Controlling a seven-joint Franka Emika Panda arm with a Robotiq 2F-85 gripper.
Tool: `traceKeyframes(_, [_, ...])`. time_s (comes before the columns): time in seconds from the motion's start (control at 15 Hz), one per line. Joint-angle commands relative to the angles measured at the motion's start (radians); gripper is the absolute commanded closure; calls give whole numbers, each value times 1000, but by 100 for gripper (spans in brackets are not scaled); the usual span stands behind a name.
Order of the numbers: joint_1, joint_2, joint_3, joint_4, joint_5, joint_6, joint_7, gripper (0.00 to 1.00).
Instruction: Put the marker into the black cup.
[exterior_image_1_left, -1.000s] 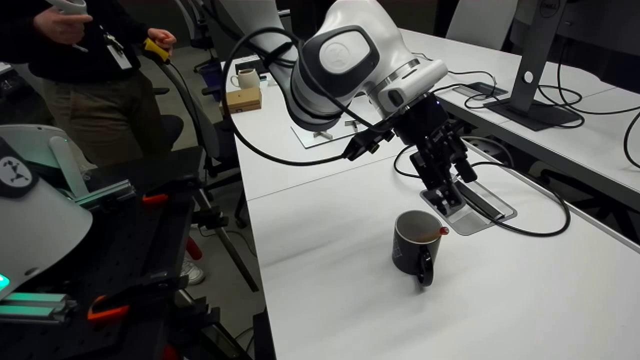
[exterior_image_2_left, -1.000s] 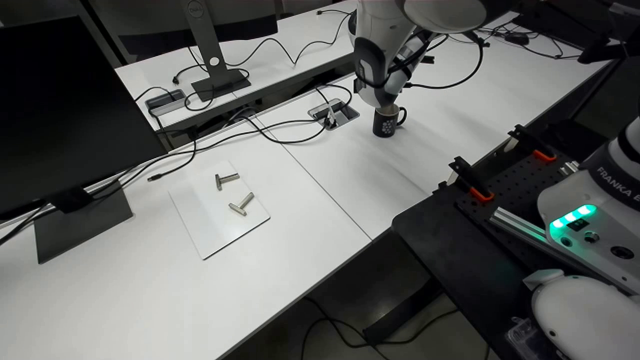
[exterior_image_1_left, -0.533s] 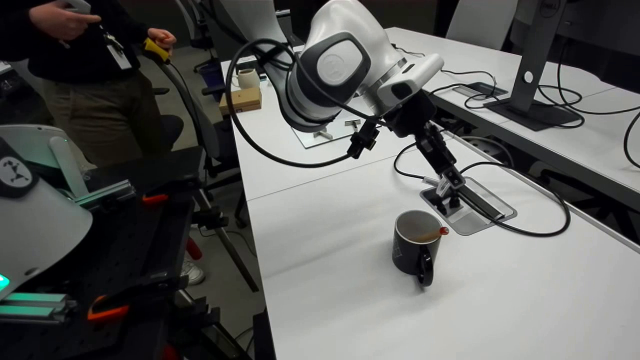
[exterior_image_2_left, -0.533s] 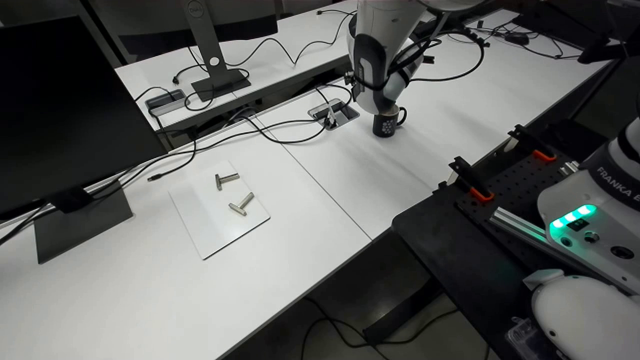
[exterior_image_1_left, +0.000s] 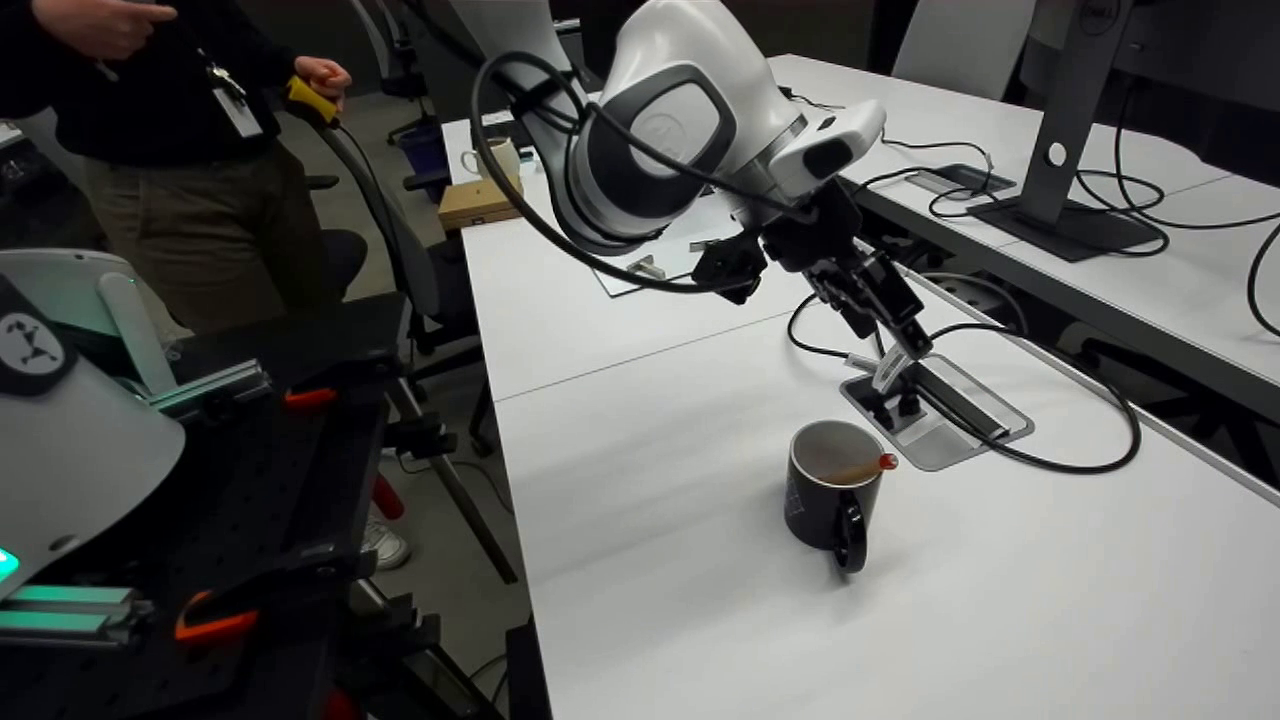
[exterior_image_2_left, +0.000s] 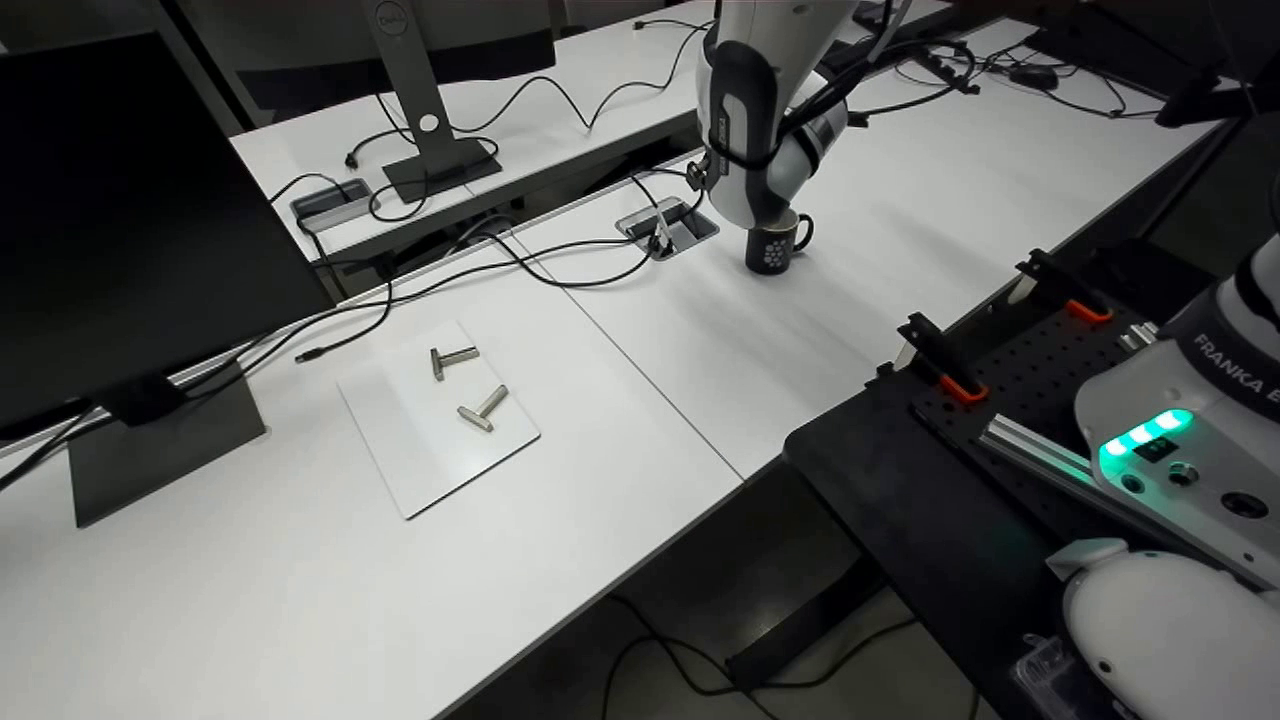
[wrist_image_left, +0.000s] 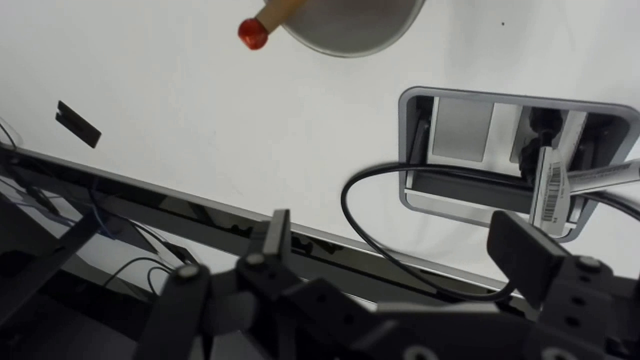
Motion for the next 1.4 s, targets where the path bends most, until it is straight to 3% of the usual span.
traceKeyframes(0.0, [-22, -64, 24, -60, -54, 83, -168, 0])
traceKeyframes(0.13, [-26, -81, 37, -77, -53, 132, -220, 0])
traceKeyframes(0.27, [-13, -35, 30, -39, 11, 101, -212, 0])
traceKeyframes(0.6, [-12, -53, 33, -53, 10, 110, -233, 0])
traceKeyframes(0.73, [-121, -100, 141, -38, -50, 262, -258, 0])
traceKeyframes(0.8, [-120, -116, 149, 59, -38, 169, -270, 0])
traceKeyframes(1.13, [-324, -188, 359, 237, -95, 162, -314, 0])
traceKeyframes(1.33, [-422, -218, 449, 268, -112, 153, -330, 0])
